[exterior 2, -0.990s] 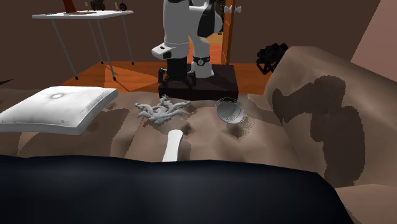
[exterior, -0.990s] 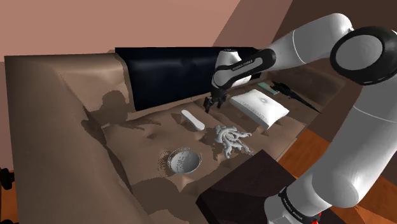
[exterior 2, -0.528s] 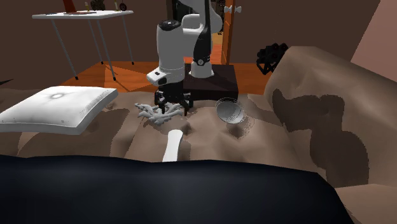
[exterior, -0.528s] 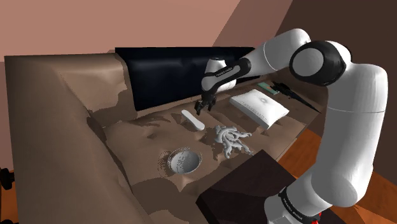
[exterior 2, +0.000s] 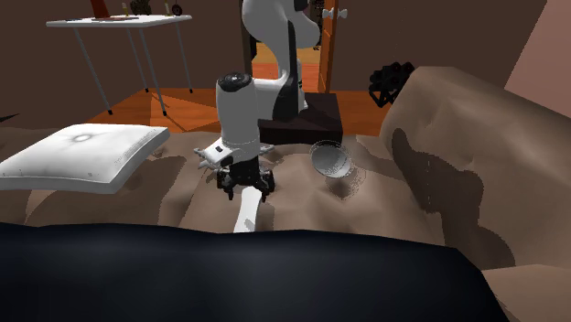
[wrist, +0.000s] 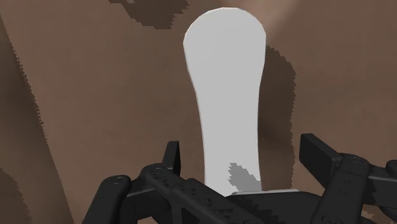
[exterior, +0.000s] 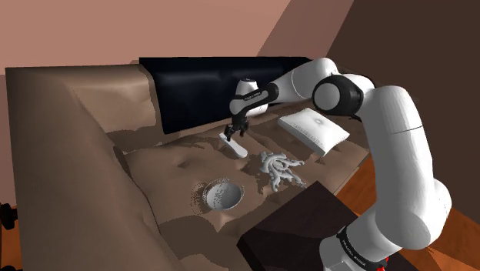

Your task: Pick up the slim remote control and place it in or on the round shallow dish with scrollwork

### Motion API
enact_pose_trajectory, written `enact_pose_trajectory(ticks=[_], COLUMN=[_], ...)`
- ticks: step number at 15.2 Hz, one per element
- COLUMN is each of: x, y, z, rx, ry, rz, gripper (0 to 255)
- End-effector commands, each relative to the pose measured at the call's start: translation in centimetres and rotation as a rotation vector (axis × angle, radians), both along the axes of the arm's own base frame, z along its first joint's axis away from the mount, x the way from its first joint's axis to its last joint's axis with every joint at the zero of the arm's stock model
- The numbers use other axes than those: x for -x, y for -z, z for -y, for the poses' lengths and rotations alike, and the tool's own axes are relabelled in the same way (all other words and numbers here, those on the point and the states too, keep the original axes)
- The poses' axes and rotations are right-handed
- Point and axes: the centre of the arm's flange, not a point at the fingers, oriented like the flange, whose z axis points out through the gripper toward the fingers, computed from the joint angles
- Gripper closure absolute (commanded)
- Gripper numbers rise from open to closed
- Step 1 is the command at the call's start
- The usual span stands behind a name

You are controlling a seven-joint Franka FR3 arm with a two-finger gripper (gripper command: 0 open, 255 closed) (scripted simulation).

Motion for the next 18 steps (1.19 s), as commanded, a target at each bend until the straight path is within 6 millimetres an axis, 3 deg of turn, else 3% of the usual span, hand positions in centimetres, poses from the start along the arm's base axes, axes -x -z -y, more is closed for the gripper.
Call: enact_pose_trajectory(ticks=[1, 7, 15, 16, 18], x=[-0.6, -0.4, -0.4, -0.4, -0.4], y=[1.4, 4.9, 4.8, 4.8, 4.8], z=[0.1, 0.1, 0.1, 0.1, 0.1], rx=[-0.003, -0.003, -0.003, -0.003, -0.003], ry=[-0.002, -0.002, -0.002, -0.002, -0.002], rz=[0.001, 0.001, 0.001, 0.001, 0.001], gripper=[0, 0, 0, 255, 255])
